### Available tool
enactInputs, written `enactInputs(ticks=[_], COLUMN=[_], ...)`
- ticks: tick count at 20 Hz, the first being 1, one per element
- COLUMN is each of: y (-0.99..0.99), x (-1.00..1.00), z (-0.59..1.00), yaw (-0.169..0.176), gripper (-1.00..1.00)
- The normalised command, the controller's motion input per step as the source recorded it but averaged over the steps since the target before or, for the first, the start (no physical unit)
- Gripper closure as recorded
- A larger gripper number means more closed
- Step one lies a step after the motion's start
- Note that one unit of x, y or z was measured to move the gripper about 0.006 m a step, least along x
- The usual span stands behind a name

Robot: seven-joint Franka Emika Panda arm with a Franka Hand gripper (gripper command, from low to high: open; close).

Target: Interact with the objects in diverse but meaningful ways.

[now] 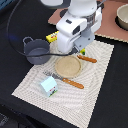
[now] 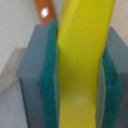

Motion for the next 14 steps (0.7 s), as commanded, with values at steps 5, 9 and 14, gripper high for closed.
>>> enactInputs(ticks=[5, 9, 14], y=[-0.4, -0.08, 0.06], x=[0.06, -0.12, -0.11], z=[-0.24, -0.22, 0.17], yaw=[-0.016, 0.004, 0.057], gripper=[1.0, -1.0, -1.0])
